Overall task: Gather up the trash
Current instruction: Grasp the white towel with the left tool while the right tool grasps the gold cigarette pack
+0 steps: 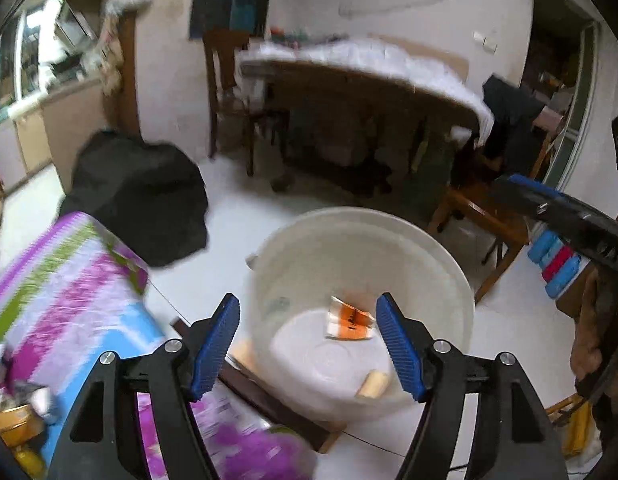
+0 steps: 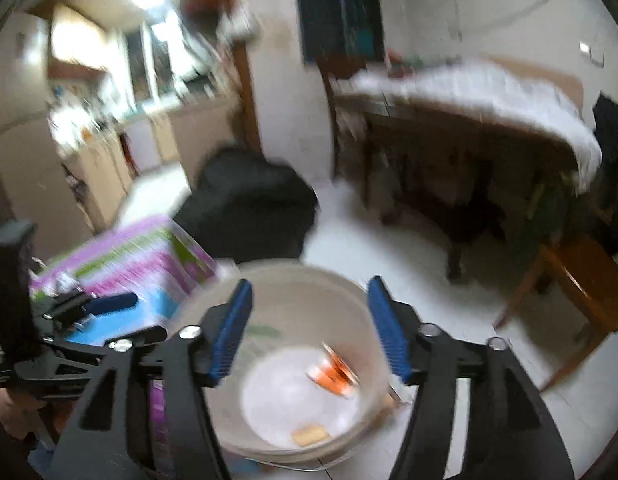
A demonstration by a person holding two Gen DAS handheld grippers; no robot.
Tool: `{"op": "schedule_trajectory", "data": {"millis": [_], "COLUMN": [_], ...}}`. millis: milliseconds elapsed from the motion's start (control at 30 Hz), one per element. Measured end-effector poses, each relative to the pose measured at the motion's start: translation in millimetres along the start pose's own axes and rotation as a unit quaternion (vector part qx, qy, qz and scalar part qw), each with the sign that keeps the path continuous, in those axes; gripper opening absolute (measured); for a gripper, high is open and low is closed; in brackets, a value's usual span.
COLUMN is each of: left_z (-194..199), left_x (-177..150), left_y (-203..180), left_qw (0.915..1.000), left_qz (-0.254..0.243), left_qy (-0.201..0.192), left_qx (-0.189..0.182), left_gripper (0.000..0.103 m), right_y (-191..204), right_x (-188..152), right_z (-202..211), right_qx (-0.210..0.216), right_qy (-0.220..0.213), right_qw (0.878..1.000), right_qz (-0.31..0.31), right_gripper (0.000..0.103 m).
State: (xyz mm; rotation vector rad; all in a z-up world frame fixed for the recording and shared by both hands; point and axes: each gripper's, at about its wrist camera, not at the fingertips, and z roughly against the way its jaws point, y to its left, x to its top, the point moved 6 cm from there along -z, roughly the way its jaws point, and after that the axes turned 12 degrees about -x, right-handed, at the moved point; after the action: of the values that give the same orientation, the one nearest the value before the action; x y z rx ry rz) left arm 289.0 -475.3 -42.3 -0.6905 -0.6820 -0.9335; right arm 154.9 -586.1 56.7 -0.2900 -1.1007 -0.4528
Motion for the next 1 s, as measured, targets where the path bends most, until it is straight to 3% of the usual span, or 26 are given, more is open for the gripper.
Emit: {"op": "schedule_trajectory", "data": {"millis": [67, 167, 267, 367, 500, 567, 700, 733, 800, 867, 1000], "left_z": [50.0, 126.2, 203.1, 249.1, 265.5, 259.3, 249.0, 244.9, 236.6, 229.2, 228.7], "left_x": [-19.8, -62.2, -127.9, -190.6, -252.4, -264.1, -263.7, -263.9, -261.1, -259.7, -260.2], "left_y": [21.0, 72.1, 141.5, 191.8, 232.1, 239.9, 246.2, 251.6, 254.5, 249.0, 244.2], "left_qw": [0.999, 0.9934, 0.977, 0.965, 0.9687, 0.9725, 0.9751, 0.9747, 0.9734, 0.9775, 0.9777], "left_qz": [-0.004, 0.029, 0.087, 0.12, 0.13, 0.122, 0.111, 0.114, 0.108, 0.104, 0.104], "left_qy": [-0.034, -0.07, -0.081, -0.057, 0.003, 0.022, 0.014, 0.02, 0.023, 0.024, 0.029], "left_qx": [0.028, 0.086, 0.177, 0.226, 0.212, 0.197, 0.191, 0.191, 0.201, 0.182, 0.18], "left_gripper": [0.074, 0.078, 0.08, 0.08, 0.08, 0.08, 0.078, 0.069, 0.064, 0.043, 0.041], "right_y": [27.2, 66.2, 103.8, 143.0, 190.2, 216.9, 269.4, 281.8, 299.9, 325.0, 368.8], "right_x": [-7.2, -30.0, -58.9, -86.4, -112.9, -122.6, -132.8, -133.5, -131.4, -126.7, -122.0], "right_z": [36.0, 66.9, 69.5, 57.7, 39.8, 33.9, 36.9, 37.1, 33.0, 21.9, -10.0], "right_qx": [0.03, 0.074, 0.122, 0.165, 0.208, 0.233, 0.267, 0.277, 0.296, 0.312, 0.338], "right_qy": [-0.056, -0.094, -0.079, -0.044, 0.009, 0.032, 0.039, 0.038, 0.036, 0.033, 0.046], "right_qw": [0.998, 0.993, 0.989, 0.985, 0.977, 0.969, 0.953, 0.947, 0.935, 0.922, 0.896], "right_qz": [0.011, 0.019, 0.017, 0.03, 0.051, 0.076, 0.142, 0.159, 0.19, 0.229, 0.284], "right_gripper": [0.078, 0.085, 0.087, 0.087, 0.087, 0.087, 0.087, 0.087, 0.087, 0.085, 0.068]}}
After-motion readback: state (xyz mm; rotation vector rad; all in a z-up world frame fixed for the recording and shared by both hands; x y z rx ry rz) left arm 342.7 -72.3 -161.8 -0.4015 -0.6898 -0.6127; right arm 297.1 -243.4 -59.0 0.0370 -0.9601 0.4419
